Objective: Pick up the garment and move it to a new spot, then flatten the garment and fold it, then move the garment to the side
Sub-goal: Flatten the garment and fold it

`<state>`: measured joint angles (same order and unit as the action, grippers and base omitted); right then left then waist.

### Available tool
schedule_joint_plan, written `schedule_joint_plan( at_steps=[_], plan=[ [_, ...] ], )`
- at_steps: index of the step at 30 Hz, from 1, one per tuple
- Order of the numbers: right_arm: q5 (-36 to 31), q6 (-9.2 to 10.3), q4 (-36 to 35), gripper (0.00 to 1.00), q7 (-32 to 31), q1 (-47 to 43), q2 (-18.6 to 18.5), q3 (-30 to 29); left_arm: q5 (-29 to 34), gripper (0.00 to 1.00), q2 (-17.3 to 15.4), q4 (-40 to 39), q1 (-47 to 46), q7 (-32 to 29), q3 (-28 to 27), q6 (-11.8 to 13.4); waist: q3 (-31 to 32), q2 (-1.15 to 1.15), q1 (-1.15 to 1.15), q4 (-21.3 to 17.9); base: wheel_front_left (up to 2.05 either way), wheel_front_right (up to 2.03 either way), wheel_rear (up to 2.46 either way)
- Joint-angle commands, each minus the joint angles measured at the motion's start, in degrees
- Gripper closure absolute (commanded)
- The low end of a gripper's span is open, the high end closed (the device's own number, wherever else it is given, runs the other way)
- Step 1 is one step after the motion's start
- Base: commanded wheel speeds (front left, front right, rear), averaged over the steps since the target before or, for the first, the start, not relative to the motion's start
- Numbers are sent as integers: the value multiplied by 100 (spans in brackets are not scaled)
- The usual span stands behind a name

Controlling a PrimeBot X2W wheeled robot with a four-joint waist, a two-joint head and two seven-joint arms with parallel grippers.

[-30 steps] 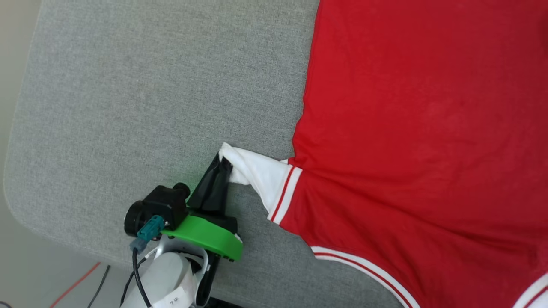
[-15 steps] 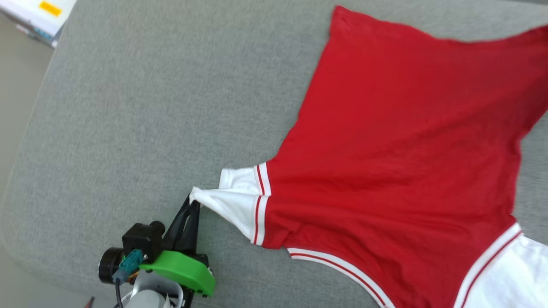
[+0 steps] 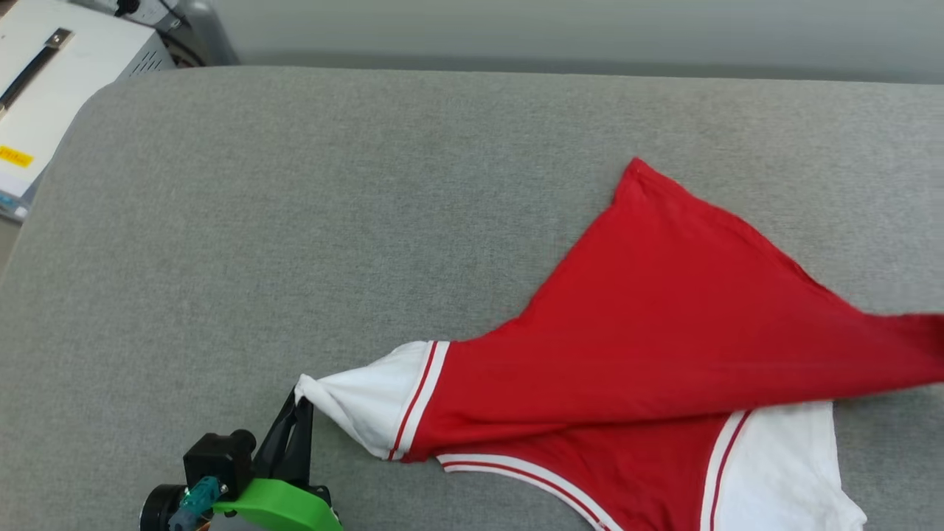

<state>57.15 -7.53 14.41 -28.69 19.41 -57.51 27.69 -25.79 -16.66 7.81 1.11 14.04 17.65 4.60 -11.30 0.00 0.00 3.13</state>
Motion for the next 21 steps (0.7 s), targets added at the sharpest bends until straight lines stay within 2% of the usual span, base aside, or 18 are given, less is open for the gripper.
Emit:
schedule_joint_plan(
  at_steps=[1, 6, 11, 13, 14, 15, 16, 21],
  plan=[
    [90, 4, -32, 100, 82, -315, 28, -93, -47, 100, -68, -33, 87, -21, -38, 47, 260, 0, 0, -283, 0, 0, 0],
    [194, 4, 70, 100, 376, -1525, 493, -309, -64, 100, -110, -92, 98, -59, -36, 62, 199, 0, 0, -288, 0, 0, 0],
    [136, 4, 351, 100, 501, -2035, 1100, -316, -68, 100, -131, -91, 56, -102, -8, 64, 154, 0, 0, -247, 0, 0, 0],
    [102, 4, 431, 100, 574, -2057, 1225, -400, -74, 100, -136, -80, 63, -108, -3, 73, 176, 0, 0, -246, 0, 0, 0],
    [74, 4, 461, 70, 640, -2027, 1250, -493, -77, 100, -142, -76, 76, -112, -1, 80, 198, 0, 0, -251, 0, 0, 0],
    [34, 4, 451, 19, 693, -1990, 1240, -565, -79, 100, -146, -75, 87, -115, 3, 84, 224, 0, 0, -253, 0, 0, 0],
    [-8, 4, 412, 0, 771, -1940, 1213, -673, -81, 100, -152, -78, 102, -123, 10, 88, 251, 0, 0, -253, 0, 0, 0],
    [-90, 4, -170, 0, 1042, -1598, 958, -1282, -68, 100, -174, -161, 113, -145, 44, 111, 298, 0, 0, -202, 0, 0, 0]
  ],
)
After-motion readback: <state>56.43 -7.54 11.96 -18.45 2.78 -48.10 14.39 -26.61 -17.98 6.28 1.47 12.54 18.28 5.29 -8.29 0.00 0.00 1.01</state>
